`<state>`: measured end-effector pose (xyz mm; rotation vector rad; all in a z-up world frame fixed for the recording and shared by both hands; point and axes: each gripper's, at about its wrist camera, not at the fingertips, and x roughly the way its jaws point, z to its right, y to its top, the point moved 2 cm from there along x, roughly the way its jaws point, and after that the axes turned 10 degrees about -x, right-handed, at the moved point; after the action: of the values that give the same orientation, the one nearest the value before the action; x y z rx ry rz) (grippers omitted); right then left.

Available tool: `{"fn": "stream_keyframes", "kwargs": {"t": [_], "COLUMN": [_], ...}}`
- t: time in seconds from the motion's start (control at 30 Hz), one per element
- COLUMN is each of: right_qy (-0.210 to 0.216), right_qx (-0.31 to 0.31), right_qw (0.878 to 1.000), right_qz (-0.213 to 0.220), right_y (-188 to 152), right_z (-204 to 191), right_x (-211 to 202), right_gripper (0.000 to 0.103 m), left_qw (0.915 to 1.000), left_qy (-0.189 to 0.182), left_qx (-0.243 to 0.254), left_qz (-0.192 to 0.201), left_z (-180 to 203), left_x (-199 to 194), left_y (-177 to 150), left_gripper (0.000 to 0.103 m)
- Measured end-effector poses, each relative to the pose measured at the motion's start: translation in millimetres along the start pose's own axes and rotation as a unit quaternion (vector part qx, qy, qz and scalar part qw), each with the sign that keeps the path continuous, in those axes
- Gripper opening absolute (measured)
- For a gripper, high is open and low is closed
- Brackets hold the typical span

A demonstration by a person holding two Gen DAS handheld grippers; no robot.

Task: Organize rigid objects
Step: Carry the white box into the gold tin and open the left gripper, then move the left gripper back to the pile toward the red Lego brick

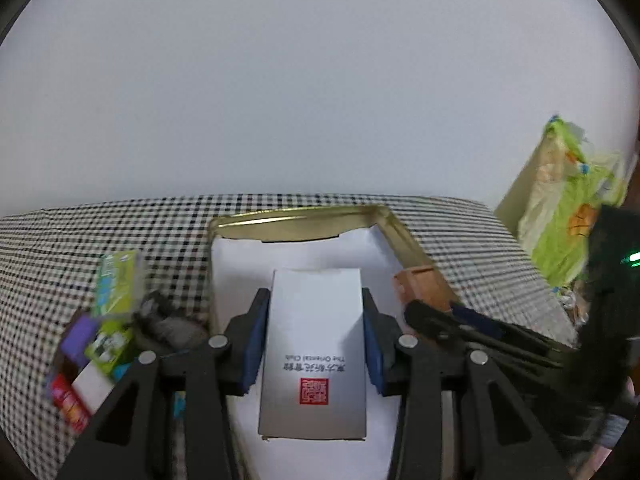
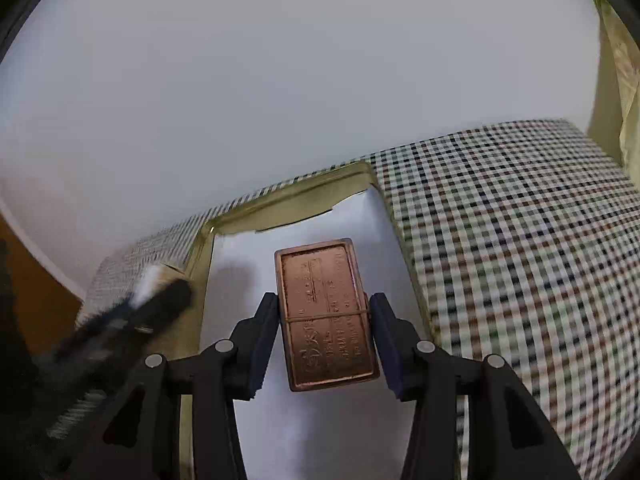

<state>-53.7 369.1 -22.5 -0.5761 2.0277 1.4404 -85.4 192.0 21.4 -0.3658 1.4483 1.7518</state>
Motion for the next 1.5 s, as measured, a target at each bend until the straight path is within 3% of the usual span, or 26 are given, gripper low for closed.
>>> {"fn": "stream_keyframes", "kwargs": {"t": [0.17, 0.27, 0.33, 0.43, 0.47, 0.57, 0.63, 0.7, 0.73, 0.8, 0.97, 1.03, 1.13, 1.23, 1.37, 1.43, 1.5], "right_qy": [-0.006, -0.033, -0.025, -0.035, -0.022, 0.043, 0.051, 0.045, 0.041, 0.032, 0.011, -0.001, -0.016, -0.018, -0.020, -0.025, -0.030], "right_qx": [0.003, -0.018, -0.006, -0.010, 0.003, 0.077, 0.095, 0.088, 0.085, 0.084, 0.068, 0.056, 0.025, 0.003, -0.017, -0.036, -0.060], "right_qw": [0.999, 0.997, 0.996, 0.997, 0.998, 0.996, 0.994, 0.993, 0.993, 0.991, 0.988, 0.986, 0.986, 0.985, 0.982, 0.981, 0.980], "right_qz": [-0.039, -0.074, -0.088, -0.072, -0.064, -0.014, 0.027, 0.058, 0.071, 0.096, 0.142, 0.154, 0.165, 0.169, 0.188, 0.188, 0.188], "right_y": [24.4, 35.5, 33.5, 35.2, 35.7, 35.3, 31.3, 25.1, 19.8, 7.2, -24.6, -33.6, -45.2, -57.5, -71.2, -76.2, -79.8], "right_z": [5.4, -0.8, -1.4, -4.7, -2.6, 15.1, 15.7, 10.4, 6.4, -4.2, -41.5, -57.9, -94.2, -116.8, -146.3, -157.6, -166.8], "right_x": [25.7, 46.2, 54.6, 54.8, 52.3, 36.4, 16.8, -3.2, -12.2, -27.3, -42.5, -45.1, -41.3, -43.1, -42.5, -38.6, -38.8], "right_gripper": [0.050, 0.050, 0.050, 0.051, 0.051, 0.064, 0.064, 0.065, 0.065, 0.066, 0.072, 0.072, 0.072, 0.072, 0.072, 0.072, 0.072], "left_qw": [0.9961, 0.9948, 0.9930, 0.9915, 0.9913, 0.9905, 0.9925, 0.9962, 0.9970, 0.9983, 0.9950, 0.9915, 0.9767, 0.9695, 0.9724, 0.9796, 0.9811], "left_qy": [0.026, 0.058, 0.067, 0.065, 0.058, 0.008, -0.009, -0.008, -0.005, 0.010, 0.069, 0.097, 0.169, 0.195, 0.186, 0.154, 0.139], "left_qx": [-0.041, -0.038, -0.040, -0.051, -0.056, -0.077, -0.078, -0.073, -0.071, -0.057, -0.026, -0.002, 0.028, 0.042, 0.016, -0.013, -0.039], "left_qz": [-0.074, -0.075, -0.088, -0.100, -0.104, -0.114, -0.094, -0.047, -0.032, 0.002, 0.068, 0.087, 0.129, 0.142, 0.139, 0.129, 0.129], "left_z": [-10.9, -11.3, -13.0, -14.8, -15.1, -17.6, -20.0, -25.5, -27.7, -37.2, -68.6, -85.3, -107.9, -129.8, -165.4, -183.1, -198.8], "left_x": [43.6, 51.8, 58.1, 63.5, 63.5, 52.8, 34.4, 8.5, -0.6, -24.4, -63.3, -69.4, -76.7, -79.2, -81.7, -87.3, -91.3], "left_y": [20.1, 24.8, 23.7, 22.0, 23.0, 25.9, 25.1, 25.0, 24.0, 14.6, -12.9, -22.3, -35.4, -41.6, -44.7, -44.3, -42.6], "left_gripper": [0.041, 0.041, 0.041, 0.047, 0.048, 0.068, 0.070, 0.072, 0.080, 0.094, 0.096, 0.098, 0.098, 0.098, 0.098, 0.099, 0.099]}}
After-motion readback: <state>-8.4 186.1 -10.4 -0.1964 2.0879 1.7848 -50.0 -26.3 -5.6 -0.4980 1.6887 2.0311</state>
